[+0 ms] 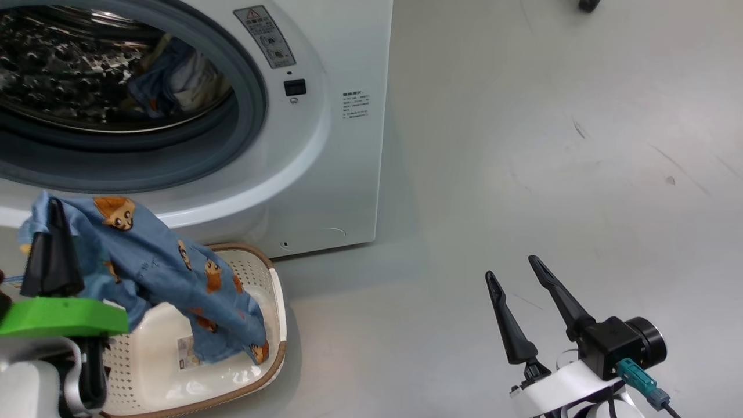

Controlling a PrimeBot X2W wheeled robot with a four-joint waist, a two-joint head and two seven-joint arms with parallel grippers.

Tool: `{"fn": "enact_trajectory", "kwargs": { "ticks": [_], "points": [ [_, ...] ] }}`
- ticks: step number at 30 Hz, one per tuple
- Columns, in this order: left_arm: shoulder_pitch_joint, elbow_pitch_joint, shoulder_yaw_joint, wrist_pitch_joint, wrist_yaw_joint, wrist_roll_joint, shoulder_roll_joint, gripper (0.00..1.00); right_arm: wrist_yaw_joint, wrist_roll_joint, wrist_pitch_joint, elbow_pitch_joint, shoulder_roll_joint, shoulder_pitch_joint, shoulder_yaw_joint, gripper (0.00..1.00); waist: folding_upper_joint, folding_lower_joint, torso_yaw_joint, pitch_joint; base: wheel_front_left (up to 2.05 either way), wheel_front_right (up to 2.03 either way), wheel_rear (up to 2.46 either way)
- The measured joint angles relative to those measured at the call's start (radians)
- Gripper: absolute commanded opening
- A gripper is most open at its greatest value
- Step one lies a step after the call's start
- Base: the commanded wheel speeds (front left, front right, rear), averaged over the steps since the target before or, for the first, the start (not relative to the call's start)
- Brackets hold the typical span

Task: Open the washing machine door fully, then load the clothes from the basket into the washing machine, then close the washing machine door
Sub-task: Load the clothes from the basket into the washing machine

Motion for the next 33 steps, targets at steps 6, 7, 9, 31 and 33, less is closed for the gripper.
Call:
{"fn": "enact_trajectory", "kwargs": {
  "ticks": [6,7,9,31,33],
  "points": [
    [-0.113,0.017,0.035,0.057,0.011,0.000,0.063,0.00,0.000,0.000,0.000,-0.008,0.008,-0.039,0.032,1.00,0.0000,0.0000,-0.045,0.080,0.00,0.00,0.00],
    [-0.133,0.022,0.041,0.064,0.018,0.000,0.070,0.00,0.000,0.000,0.000,-0.009,0.008,-0.042,0.035,1.00,0.0000,0.0001,-0.052,0.094,0.00,0.00,0.00],
    [-0.175,0.034,0.058,0.082,0.022,-0.001,0.089,0.00,-0.001,0.000,0.000,-0.010,0.008,-0.047,0.045,1.00,0.0000,0.0000,-0.067,0.122,0.00,0.00,0.00],
    [-0.716,0.278,0.087,0.286,0.034,0.040,0.356,0.00,-0.065,0.048,0.000,-0.051,0.010,-0.134,0.151,1.00,0.0000,0.0002,-0.198,0.437,0.00,0.00,0.00],
    [-0.756,0.292,0.085,0.286,0.034,0.041,0.365,0.00,-0.074,0.048,0.000,-0.053,0.010,-0.135,0.153,1.00,0.0000,0.0002,-0.204,0.461,0.00,0.00,0.00]
  ]
}}
